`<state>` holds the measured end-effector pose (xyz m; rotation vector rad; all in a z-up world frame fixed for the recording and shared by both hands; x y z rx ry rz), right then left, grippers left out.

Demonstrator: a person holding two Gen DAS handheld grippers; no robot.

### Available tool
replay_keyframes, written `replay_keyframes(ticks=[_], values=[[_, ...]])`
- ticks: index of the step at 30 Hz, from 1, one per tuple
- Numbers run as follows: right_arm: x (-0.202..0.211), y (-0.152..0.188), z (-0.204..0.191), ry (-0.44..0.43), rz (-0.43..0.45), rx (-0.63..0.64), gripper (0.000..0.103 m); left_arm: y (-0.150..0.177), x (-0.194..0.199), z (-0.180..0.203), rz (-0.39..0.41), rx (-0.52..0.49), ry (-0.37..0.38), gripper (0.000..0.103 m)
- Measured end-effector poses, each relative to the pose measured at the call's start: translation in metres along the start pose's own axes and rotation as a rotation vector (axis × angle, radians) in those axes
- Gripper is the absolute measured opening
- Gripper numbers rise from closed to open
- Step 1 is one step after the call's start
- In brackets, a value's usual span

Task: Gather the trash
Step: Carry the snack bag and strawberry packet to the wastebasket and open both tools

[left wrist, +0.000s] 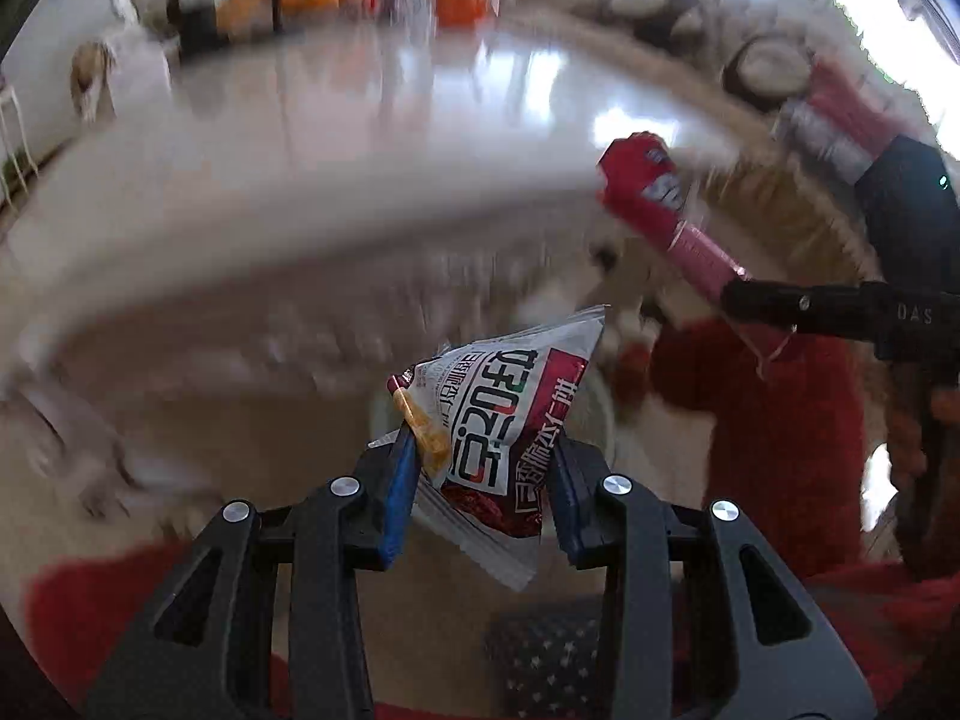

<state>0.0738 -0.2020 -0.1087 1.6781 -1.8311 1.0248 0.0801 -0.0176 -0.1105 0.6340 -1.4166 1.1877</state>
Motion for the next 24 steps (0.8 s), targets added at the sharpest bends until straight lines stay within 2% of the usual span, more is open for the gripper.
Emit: replay_keyframes(ticks=[3, 7, 10, 11, 12, 14, 15, 17, 18, 24], values=[[-0.051, 0.000, 0.035, 0.066, -0.094, -0.096, 0.024, 0.003, -0.055, 0.004, -0.063, 0.003, -0.014, 0.038], [-0.089, -0.007, 0.056, 0.183, -0.151, -0.095, 0.024, -0.007, -0.102, -0.001, -0.113, 0.003, -0.066, 0.038], [-0.109, -0.012, 0.064, 0.252, -0.167, -0.074, 0.024, -0.014, -0.128, -0.006, -0.142, 0.017, -0.076, 0.040], [-0.117, -0.015, 0.068, 0.271, -0.170, -0.072, 0.024, -0.014, -0.134, -0.009, -0.146, 0.026, -0.071, 0.043], [-0.123, -0.019, 0.071, 0.285, -0.176, -0.067, 0.024, -0.018, -0.141, -0.011, -0.153, 0.044, -0.064, 0.052], [-0.135, -0.012, 0.078, 0.308, -0.175, -0.077, 0.026, -0.020, -0.154, -0.013, -0.190, 0.072, -0.059, 0.061], [-0.137, -0.008, 0.084, 0.317, -0.183, -0.082, 0.031, -0.022, -0.161, -0.015, -0.206, 0.081, -0.059, 0.077], [-0.146, -0.009, 0.090, 0.333, -0.210, -0.097, 0.065, -0.021, -0.171, -0.021, -0.226, 0.102, -0.079, 0.088], [-0.148, -0.009, 0.094, 0.348, -0.215, -0.103, 0.098, -0.020, -0.174, -0.024, -0.229, 0.114, -0.092, 0.088], [-0.146, 0.002, 0.095, 0.383, -0.222, -0.113, 0.096, -0.014, -0.177, -0.034, -0.245, 0.153, -0.075, 0.088]])
Point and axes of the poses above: each gripper's, at about its wrist camera, not at the fingertips, and x roughly against the way its jaws point, z to its right, y to its underside, the point moved 6 cm from there along -x, roughly the way its jaws point, and after that the axes turned 15 degrees about -z, right-handed, at the moved point
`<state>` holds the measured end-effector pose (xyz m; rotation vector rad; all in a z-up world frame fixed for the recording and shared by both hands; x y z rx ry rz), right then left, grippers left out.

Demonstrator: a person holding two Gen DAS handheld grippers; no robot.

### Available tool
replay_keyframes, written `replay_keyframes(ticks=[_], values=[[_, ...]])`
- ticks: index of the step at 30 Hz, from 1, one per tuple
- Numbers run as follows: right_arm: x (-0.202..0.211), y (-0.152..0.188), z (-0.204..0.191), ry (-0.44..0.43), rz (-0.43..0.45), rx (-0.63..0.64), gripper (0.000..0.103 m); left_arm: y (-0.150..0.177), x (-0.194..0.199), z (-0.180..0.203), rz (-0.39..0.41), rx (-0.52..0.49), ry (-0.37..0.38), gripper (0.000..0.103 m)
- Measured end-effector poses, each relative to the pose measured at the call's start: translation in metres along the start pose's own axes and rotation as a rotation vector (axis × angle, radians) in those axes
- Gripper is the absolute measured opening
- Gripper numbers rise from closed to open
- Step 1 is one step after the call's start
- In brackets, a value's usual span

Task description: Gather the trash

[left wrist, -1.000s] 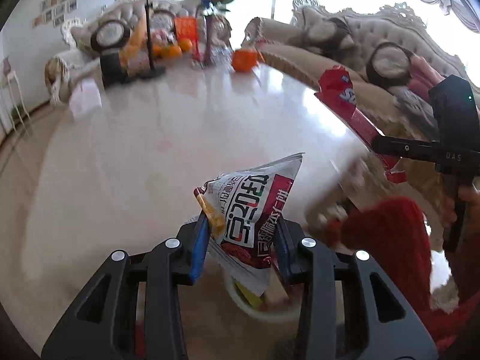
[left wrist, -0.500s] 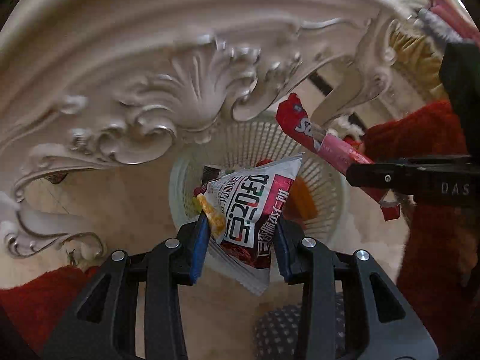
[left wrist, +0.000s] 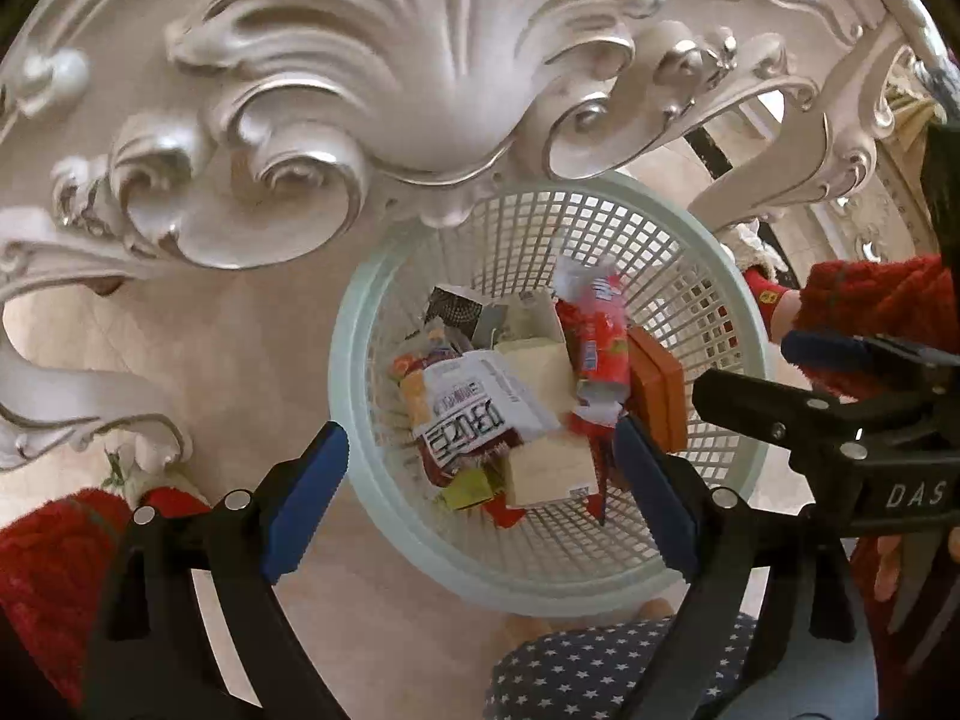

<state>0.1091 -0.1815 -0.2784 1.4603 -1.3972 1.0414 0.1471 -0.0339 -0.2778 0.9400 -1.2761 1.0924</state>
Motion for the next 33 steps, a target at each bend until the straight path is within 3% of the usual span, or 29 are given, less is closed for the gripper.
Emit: replay_keyframes(ticks=[8, 16, 21, 27, 33], values=[[0.043, 0.015, -0.012, 0.019, 0.087, -0.017, 0.096, 0.010, 0.041, 0.000, 0.048, 0.043, 0.020, 0.088], [0.116, 0.028, -0.033, 0.109, 0.264, 0.012, 0.096, 0.022, 0.118, -0.008, 0.198, 0.108, -0.036, 0.088], [0.135, 0.035, -0.031, 0.105, 0.299, -0.018, 0.096, 0.034, 0.158, -0.008, 0.264, 0.147, -0.033, 0.088], [0.141, 0.046, -0.027, 0.108, 0.325, -0.042, 0.096, 0.049, 0.188, 0.000, 0.345, 0.141, -0.151, 0.088], [0.137, 0.052, -0.031, 0.118, 0.318, -0.031, 0.096, 0.060, 0.202, 0.003, 0.393, 0.145, -0.127, 0.088]])
Point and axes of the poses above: each gripper's, at about its wrist camera, not at the fingertips, and x roughly against the way its jaws point, z to its right, y to its underside, the point moved 6 cm from there along -x, roughly the way its jaws point, and after that the axes turned 15 degrees about -z, right-handed, at the moved point
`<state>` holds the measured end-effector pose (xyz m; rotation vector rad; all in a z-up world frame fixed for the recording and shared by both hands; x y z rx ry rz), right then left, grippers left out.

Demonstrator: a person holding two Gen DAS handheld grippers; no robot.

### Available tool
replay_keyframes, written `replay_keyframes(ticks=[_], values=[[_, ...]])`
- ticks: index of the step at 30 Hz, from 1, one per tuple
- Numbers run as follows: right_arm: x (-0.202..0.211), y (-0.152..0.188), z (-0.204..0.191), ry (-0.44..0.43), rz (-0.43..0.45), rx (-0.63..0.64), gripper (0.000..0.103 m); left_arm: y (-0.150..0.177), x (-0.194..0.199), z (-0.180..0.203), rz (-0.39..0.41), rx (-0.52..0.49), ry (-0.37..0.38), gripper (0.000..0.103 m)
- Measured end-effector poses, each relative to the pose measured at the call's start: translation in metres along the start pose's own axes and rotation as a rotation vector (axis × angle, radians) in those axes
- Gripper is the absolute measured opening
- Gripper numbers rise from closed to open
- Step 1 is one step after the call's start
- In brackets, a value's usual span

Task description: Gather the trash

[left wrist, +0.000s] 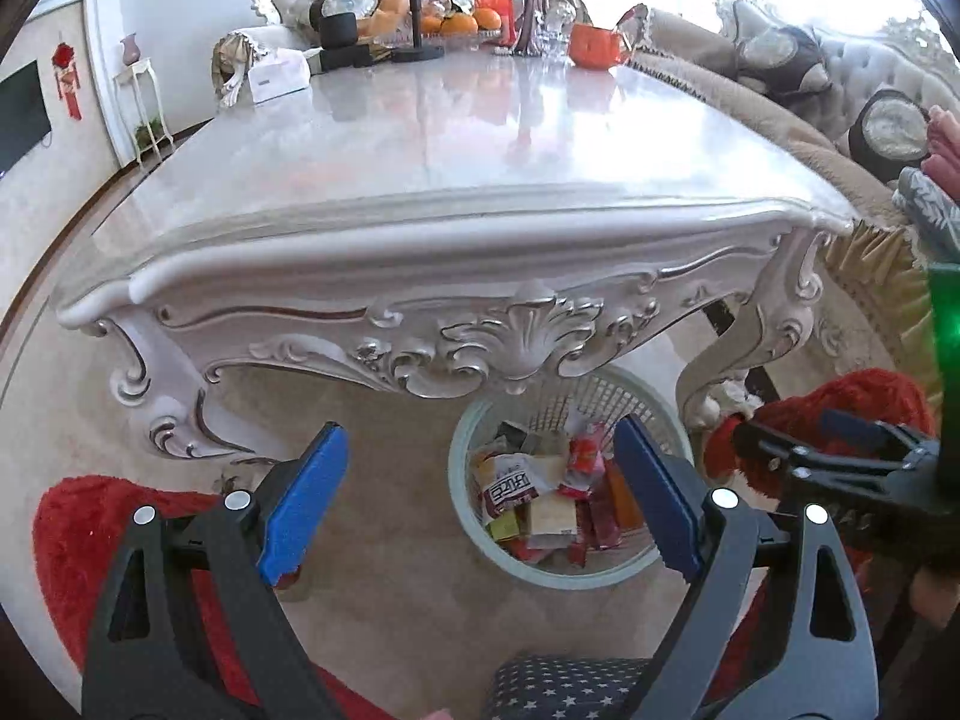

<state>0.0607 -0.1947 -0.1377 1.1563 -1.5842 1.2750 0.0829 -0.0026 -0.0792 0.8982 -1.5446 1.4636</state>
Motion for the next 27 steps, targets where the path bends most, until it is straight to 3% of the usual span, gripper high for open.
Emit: replay_keyframes(ticks=[4, 27], values=[[0.001, -0.001, 0.001, 0.000, 0.006, -0.003, 0.096, 0.001, -0.002, 0.000, -0.002, -0.002, -0.024, 0.088], [0.005, 0.005, -0.002, 0.035, 0.001, 0.000, 0.096, 0.008, -0.015, -0.001, -0.045, -0.006, 0.004, 0.088]])
Point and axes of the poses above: each gripper's, at about its wrist camera, not at the fingertips, and x roughly against the way its jaws point, z to its right, y to its underside, the point moved 6 cm from there along -x, roughly the way its jaws point, and after that the axes turned 15 degrees about -z, right-handed, at the moved point
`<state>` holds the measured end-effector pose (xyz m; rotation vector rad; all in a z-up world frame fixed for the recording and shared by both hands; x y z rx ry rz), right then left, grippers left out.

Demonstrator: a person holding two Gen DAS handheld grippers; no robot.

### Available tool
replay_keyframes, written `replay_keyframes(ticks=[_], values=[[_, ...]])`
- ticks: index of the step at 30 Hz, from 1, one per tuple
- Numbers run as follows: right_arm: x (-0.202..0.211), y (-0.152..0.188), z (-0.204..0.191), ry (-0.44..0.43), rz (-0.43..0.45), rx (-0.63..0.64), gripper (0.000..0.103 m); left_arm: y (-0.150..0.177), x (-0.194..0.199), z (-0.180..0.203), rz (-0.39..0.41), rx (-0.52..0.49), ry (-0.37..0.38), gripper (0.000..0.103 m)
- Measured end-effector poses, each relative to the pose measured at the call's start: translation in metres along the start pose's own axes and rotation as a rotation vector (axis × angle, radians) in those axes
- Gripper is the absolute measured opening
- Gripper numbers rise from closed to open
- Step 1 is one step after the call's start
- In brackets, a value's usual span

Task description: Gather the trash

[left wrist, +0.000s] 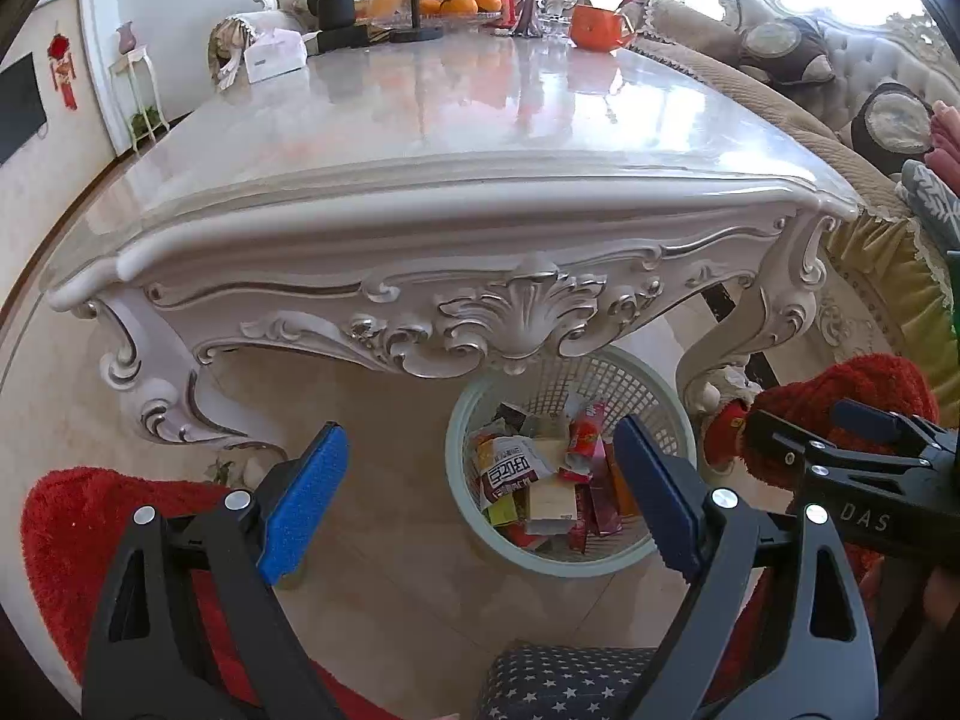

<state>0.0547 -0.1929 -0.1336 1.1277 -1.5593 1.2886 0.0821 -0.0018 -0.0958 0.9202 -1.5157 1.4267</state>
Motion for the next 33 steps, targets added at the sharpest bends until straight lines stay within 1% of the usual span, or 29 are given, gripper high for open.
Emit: replay_keyframes(ticks=[14, 16, 18, 21, 23, 24, 27, 30, 33], values=[[0.001, 0.001, -0.002, 0.005, 0.006, -0.001, 0.096, 0.000, 0.001, 0.000, -0.003, 0.002, 0.005, 0.088], [0.002, 0.000, -0.002, 0.006, 0.007, 0.001, 0.096, 0.000, 0.002, 0.000, -0.003, 0.006, -0.003, 0.088], [0.002, 0.001, -0.003, 0.007, 0.007, 0.002, 0.096, 0.000, 0.002, -0.002, 0.003, 0.016, -0.019, 0.088], [0.002, 0.000, -0.003, 0.009, 0.004, 0.006, 0.096, -0.001, 0.005, -0.005, 0.020, 0.035, 0.006, 0.088], [0.001, 0.000, -0.002, 0.006, 0.001, 0.006, 0.096, -0.002, 0.005, -0.005, 0.023, 0.031, -0.001, 0.088], [0.000, 0.000, -0.001, 0.003, -0.002, 0.006, 0.096, -0.002, 0.005, -0.005, 0.021, 0.031, -0.004, 0.088], [-0.002, 0.000, 0.000, -0.001, -0.007, 0.006, 0.096, -0.001, 0.001, -0.002, 0.001, 0.025, 0.024, 0.088], [-0.002, 0.000, 0.001, -0.002, -0.005, 0.001, 0.096, 0.000, -0.003, -0.001, -0.017, 0.012, -0.010, 0.088], [-0.003, 0.001, 0.001, 0.000, -0.002, -0.003, 0.096, 0.001, -0.005, 0.000, -0.028, 0.007, -0.013, 0.088]])
Point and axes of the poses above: each gripper's, at about its wrist camera, not at the fingertips, and x roughly against the way its jaws point, z to its right, y to its underside, the point moved 6 cm from there along -x, roughly the way its jaws point, and after that the axes turned 15 degrees about -z, right-handed, at the moved point
